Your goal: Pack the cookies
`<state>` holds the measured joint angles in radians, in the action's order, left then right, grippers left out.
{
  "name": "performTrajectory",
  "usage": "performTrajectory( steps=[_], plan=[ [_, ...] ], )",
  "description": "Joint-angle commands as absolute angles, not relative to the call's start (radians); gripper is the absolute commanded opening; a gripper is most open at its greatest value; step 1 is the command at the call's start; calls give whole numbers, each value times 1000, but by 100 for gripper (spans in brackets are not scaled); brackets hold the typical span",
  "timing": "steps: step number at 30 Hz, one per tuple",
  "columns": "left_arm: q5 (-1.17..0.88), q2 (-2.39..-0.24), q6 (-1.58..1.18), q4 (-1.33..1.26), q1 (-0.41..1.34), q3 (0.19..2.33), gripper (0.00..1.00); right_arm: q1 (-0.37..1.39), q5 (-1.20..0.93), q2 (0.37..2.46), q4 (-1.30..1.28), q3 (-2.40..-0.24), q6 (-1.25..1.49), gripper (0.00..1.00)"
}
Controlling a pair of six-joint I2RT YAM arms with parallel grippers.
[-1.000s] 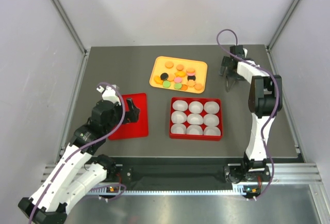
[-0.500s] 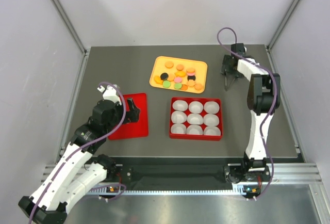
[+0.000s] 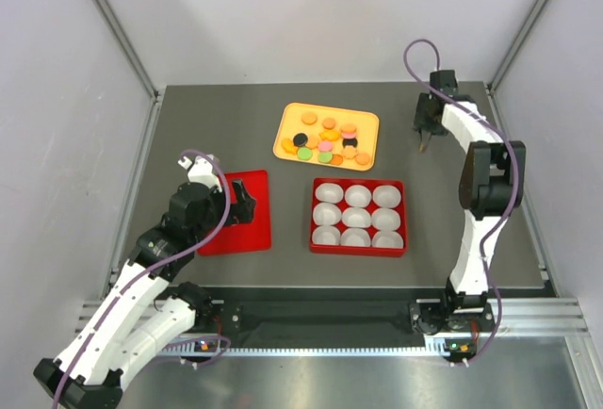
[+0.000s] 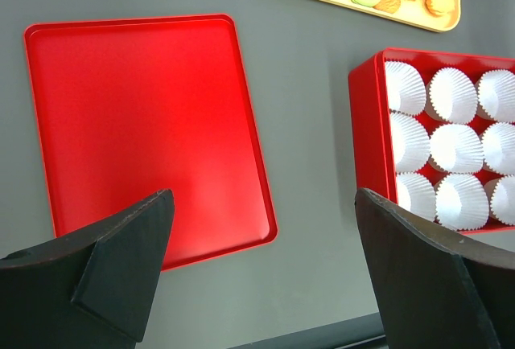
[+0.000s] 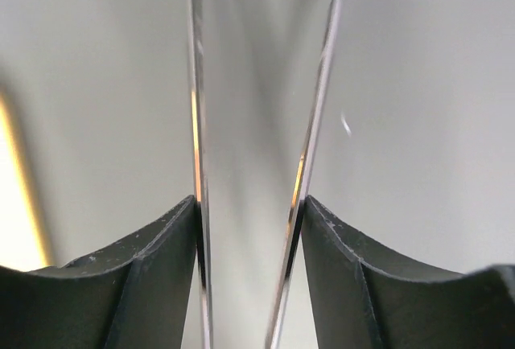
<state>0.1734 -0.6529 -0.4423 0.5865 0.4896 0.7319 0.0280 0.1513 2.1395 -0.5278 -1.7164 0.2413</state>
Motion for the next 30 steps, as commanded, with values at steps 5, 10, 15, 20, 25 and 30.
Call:
performTrajectory(
  steps=[5,10,15,20,25,30],
  plan=[
    [186,-644,-436,561,486,735,99,57,120,1858,-515,-1664,222,52],
    [189,-638,-437,561,486,735,99,80,109,1757,-514,-1602,210,52],
    [193,-635,-437,561,486,735,99,120,95,1684,-515,-1566,199,52],
    [193,-634,-439,561,486,733,99,213,109,1671,-531,-1566,181,50],
    [193,-634,-439,563,486,733,99,311,98,1684,-526,-1566,189,49],
    [190,-634,-439,563,486,732,99,386,109,1755,-526,-1592,193,49]
  ],
)
